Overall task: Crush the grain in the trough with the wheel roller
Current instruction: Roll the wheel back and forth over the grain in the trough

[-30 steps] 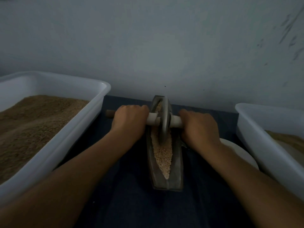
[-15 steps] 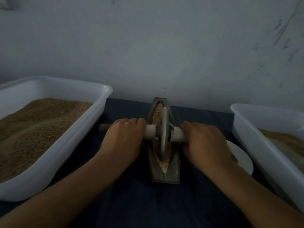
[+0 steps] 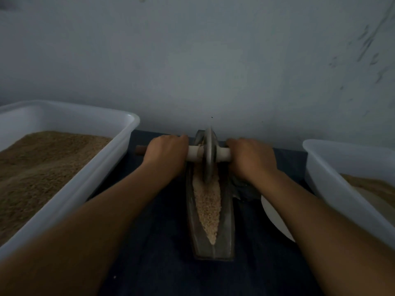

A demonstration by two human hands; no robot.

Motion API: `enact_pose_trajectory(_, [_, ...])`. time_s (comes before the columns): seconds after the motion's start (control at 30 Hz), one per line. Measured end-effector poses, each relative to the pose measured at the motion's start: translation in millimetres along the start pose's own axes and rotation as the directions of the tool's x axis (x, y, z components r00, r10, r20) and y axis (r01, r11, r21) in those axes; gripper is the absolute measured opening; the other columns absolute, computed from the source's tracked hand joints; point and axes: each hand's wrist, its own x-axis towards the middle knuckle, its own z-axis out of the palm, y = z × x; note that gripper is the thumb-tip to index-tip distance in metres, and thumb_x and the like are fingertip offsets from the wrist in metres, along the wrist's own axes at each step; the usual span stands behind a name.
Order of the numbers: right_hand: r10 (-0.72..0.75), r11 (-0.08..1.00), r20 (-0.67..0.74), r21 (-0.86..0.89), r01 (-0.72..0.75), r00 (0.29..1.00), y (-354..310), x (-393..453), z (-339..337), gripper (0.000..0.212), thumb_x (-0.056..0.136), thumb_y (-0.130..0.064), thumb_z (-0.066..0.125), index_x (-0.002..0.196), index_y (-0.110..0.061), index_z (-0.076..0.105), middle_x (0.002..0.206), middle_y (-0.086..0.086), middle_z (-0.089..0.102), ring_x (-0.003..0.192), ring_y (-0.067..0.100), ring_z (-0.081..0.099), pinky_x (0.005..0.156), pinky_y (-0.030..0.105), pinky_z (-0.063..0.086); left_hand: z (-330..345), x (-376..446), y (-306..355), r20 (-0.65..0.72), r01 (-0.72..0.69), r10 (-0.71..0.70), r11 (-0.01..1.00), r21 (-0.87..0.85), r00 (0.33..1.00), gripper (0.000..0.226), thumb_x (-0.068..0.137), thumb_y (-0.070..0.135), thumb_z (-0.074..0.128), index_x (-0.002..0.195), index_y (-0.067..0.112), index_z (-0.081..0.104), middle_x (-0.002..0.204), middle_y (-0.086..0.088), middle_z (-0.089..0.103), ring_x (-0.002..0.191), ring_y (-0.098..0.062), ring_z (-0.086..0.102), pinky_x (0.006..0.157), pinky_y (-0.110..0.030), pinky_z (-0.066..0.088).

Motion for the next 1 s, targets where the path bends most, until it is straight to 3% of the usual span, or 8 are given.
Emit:
enact_pose_trajectory(0.13, [0.014,1.0,0.094,0.013,-0.015,0.996,2.8,15.4,2.5,0.015,0.08,-0.035,0.068,0.093,-0.03,0.063,0.09,-0.002,0.066,0.078,0.021,0.061,0.048,0.024,0.019,3.0,6.6,1.6,0.033,0.029,-0.029,1.0,0.002,0.999,0.026,0.089,0.023,0.064,0.112,0.018,0.053,0.108,-0.005,0.064,0.094,-0.023,0.062,0.073,-0.035,0.048])
enact_pose_trajectory(0.3, [0.021,0.999,0.023,0.048,-0.022,1.0,0.1,-5.8,1.0,0.022,0.078,-0.037,0.068,0.099,-0.03,0.064,0.094,0.0,0.068,0.085,0.026,0.065,0.058,0.027,0.031,-2.7,-6.5,4.3,0.027,0.019,-0.019,1.0,0.021,0.999,0.025,0.089,0.023,0.064,0.112,0.018,0.054,0.104,-0.005,0.065,0.091,-0.023,0.063,0.068,-0.033,0.043])
enact_pose_trajectory(0.57, [-0.021,1.0,-0.025,0.017,0.022,0.999,-13.1,-59.0,-25.3,0.018,0.077,-0.032,0.07,0.083,-0.024,0.055,0.074,-0.001,0.062,0.065,0.025,0.059,0.055,0.03,0.024,-21.8,-59.2,13.2,-0.004,-0.027,0.027,0.999,0.044,1.0,0.024,0.089,0.027,0.063,0.106,0.02,0.047,0.102,-0.001,0.063,0.088,-0.02,0.062,0.065,-0.032,0.039])
enact_pose_trajectory(0.67, [-0.056,0.998,-0.084,-0.018,0.055,0.995,-19.2,-81.0,-42.7,0.022,0.07,-0.021,0.078,0.08,-0.018,0.058,0.067,0.002,0.059,0.057,0.024,0.053,0.055,0.028,0.024,-29.5,-80.8,14.1,-0.002,-0.053,0.054,0.998,0.021,0.999,0.029,0.089,0.031,0.065,0.109,0.022,0.046,0.105,0.001,0.062,0.089,-0.017,0.061,0.068,-0.029,0.039])
enact_pose_trajectory(0.87, [-0.058,0.998,-0.112,0.019,0.061,0.992,-26.2,-105.5,-59.5,0.025,0.069,-0.015,0.08,0.083,-0.015,0.059,0.069,0.004,0.058,0.059,0.022,0.051,0.059,0.029,0.027,-37.4,-108.5,16.1,-0.09,-0.065,0.072,0.995,0.077,0.993,0.032,0.086,0.038,0.066,0.105,0.024,0.044,0.101,0.005,0.059,0.072,-0.009,0.037,0.065,-0.028,0.031])
enact_pose_trajectory(1.0, [-0.032,0.998,-0.112,0.045,0.037,0.993,-23.4,-98.9,-46.6,0.023,0.072,-0.017,0.078,0.083,-0.018,0.057,0.069,0.001,0.055,0.058,0.019,0.044,0.059,0.029,0.026,-29.1,-99.5,13.9,-0.115,-0.088,0.092,0.995,0.036,0.989,0.033,0.085,0.037,0.068,0.102,0.026,0.042,0.101,0.006,0.059,0.075,-0.01,0.043,0.07,-0.026,0.034])
